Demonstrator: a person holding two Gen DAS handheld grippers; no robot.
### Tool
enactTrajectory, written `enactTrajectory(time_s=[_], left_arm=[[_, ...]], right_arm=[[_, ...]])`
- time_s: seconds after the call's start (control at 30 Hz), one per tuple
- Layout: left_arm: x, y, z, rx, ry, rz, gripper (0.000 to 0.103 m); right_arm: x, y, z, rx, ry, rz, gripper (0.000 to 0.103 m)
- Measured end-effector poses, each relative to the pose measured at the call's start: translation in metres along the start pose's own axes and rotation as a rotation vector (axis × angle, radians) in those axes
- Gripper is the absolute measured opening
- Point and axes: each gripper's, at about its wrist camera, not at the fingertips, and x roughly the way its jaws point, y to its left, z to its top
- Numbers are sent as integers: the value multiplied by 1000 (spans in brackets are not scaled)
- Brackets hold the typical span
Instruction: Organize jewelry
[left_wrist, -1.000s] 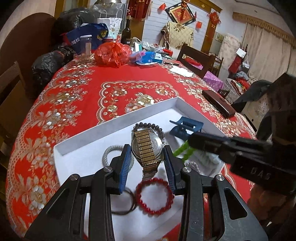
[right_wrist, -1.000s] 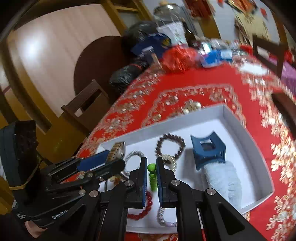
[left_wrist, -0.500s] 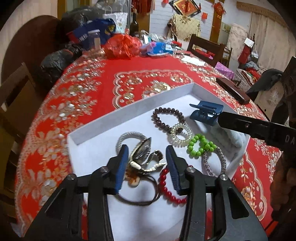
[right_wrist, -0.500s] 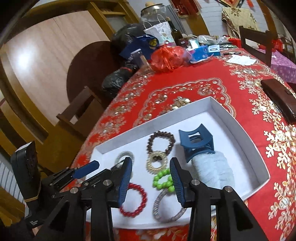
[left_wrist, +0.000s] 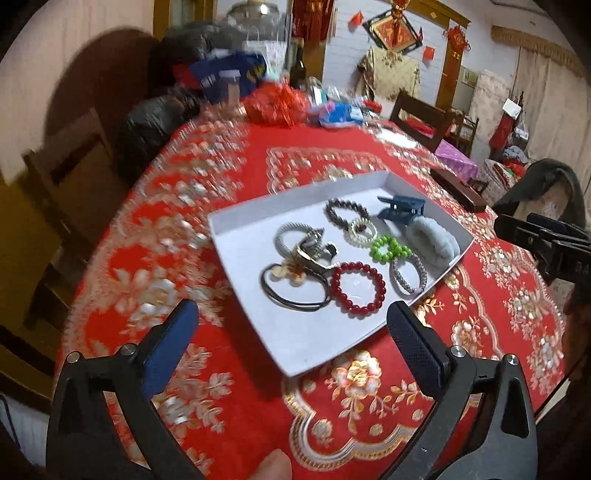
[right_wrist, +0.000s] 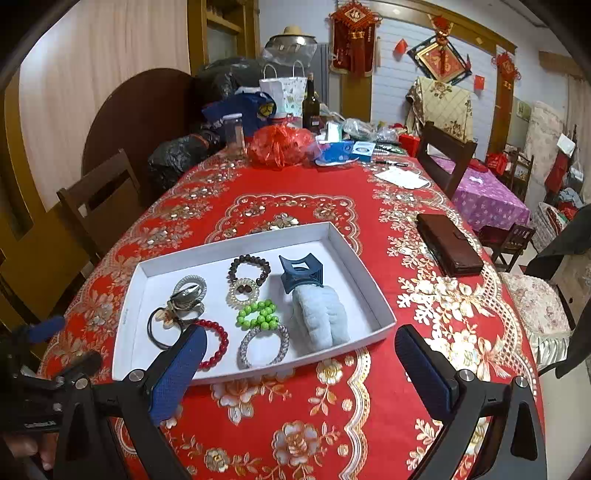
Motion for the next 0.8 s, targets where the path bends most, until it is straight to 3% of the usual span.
enactTrajectory(time_s=[0.13, 0.2, 0.3, 0.4, 0.67, 0.8], left_arm=[[-29, -14, 2, 37, -74, 62, 102], [-33, -12, 5, 10, -80, 46, 102], [-19, -10, 10, -54, 15, -39, 102], [-18, -16, 14, -70, 28, -61, 102], [-15, -55, 22, -13, 61, 58, 102], [-14, -64, 18, 5, 56, 81, 102]], right_arm=[[-6, -2, -9, 16, 19, 119, 101], [-5, 0, -13, 17, 28, 153, 101], [4, 3, -16, 1, 61, 100, 101], [13, 1, -21, 2, 104, 80, 101], [9, -12, -24, 14, 85, 46, 101], [7, -15, -25, 9, 72, 23, 101]])
